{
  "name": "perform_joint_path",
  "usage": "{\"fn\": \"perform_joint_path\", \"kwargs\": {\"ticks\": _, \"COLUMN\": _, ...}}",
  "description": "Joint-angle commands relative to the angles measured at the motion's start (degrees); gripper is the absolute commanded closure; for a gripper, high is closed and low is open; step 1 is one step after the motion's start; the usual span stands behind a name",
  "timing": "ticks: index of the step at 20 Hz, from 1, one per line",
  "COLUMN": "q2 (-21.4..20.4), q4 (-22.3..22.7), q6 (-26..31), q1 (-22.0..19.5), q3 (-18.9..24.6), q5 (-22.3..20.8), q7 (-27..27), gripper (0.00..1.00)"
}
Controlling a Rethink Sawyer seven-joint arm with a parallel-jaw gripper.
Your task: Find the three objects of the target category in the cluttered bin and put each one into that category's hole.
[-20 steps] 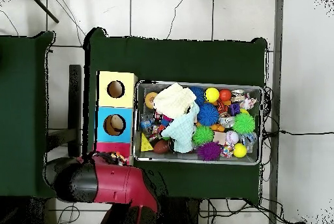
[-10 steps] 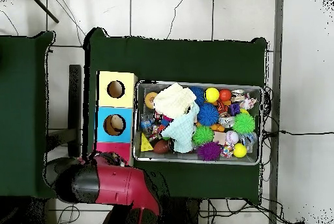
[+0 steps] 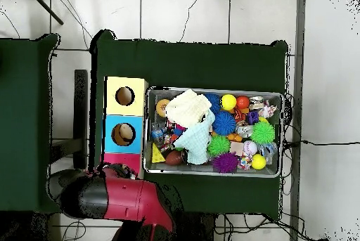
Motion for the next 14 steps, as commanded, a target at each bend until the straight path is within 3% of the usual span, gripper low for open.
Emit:
{"fn": "perform_joint_path", "kwargs": {"ticks": 1, "q2": 1.1, "q4": -1.3, "q6": 1.6, "q1": -1.7, "q3": 1.2, "q5": 1.7, "q7": 11.5, "gripper": 0.00}}
{"fn": "perform_joint_path", "kwargs": {"ticks": 12, "q2": 1.8, "q4": -1.0, "q6": 0.4, "q1": -2.0, "q3": 1.3, "q5": 1.5, "q7": 11.4, "gripper": 0.00}}
{"fn": "perform_joint_path", "kwargs": {"ticks": 14, "q2": 3.5, "q4": -1.9, "q6": -0.4, "q1": -2.6, "q3": 0.8, "q5": 0.6, "q7": 10.7, "gripper": 0.00}}
